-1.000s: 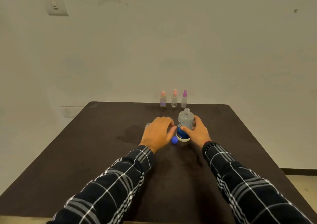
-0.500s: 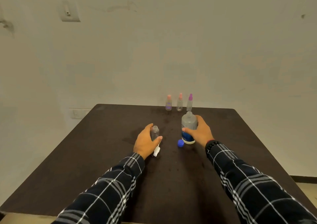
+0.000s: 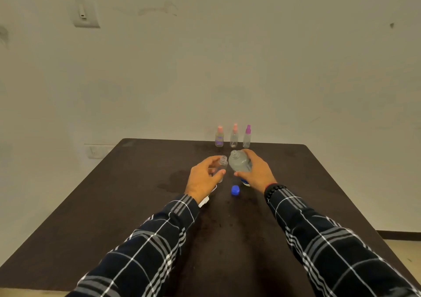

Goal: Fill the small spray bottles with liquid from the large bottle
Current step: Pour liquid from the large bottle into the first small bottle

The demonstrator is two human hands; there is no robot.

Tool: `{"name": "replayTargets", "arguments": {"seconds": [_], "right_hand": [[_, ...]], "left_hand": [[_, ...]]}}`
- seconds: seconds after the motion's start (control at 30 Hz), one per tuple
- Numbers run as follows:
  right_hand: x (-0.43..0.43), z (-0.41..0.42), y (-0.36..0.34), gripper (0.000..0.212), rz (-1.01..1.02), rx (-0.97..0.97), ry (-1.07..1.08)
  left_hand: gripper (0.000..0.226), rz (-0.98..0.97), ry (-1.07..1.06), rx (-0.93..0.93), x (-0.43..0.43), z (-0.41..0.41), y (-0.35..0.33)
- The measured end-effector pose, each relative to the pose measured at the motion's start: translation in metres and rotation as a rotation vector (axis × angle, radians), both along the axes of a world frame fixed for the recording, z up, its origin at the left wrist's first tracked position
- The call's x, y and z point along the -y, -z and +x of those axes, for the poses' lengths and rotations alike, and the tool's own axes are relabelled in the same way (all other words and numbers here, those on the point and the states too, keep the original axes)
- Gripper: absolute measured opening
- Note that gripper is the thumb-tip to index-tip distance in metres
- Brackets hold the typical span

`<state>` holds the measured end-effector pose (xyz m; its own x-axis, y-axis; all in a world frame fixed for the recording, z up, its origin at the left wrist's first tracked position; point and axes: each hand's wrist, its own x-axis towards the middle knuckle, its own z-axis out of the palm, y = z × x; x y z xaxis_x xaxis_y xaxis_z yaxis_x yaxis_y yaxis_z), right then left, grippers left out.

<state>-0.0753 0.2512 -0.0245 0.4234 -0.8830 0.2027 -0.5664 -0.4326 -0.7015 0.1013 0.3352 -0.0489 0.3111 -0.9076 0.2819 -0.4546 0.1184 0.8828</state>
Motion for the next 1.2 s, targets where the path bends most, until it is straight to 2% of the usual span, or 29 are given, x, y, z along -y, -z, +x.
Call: {"name": "replayTargets", "arguments": {"seconds": [0.23,0.7,1.03,1.2], "right_hand": [[0.000,0.005,-0.001,0.082,-0.041,-0.122,0.018],[-0.002,0.006,-0.005,0.079,-0.100,-0.232,0.018],[-0.002,0.007,-0.010,0.081,-0.134,-0.319,0.024],[-0.003,0.008,-0.010,0.081,-0.152,-0.357,0.029]], "left_hand": [[0.043,0.047,-0.016,0.031,0.000,0.001,0.004],[0.049,0.071,-0.014,0.066,0.001,-0.001,0.012],[0.049,0.085,-0.036,0.040,0.000,-0.001,0.015],[0.050,0.102,-0.063,-0.030,-0.001,-0.003,0.015]]}}
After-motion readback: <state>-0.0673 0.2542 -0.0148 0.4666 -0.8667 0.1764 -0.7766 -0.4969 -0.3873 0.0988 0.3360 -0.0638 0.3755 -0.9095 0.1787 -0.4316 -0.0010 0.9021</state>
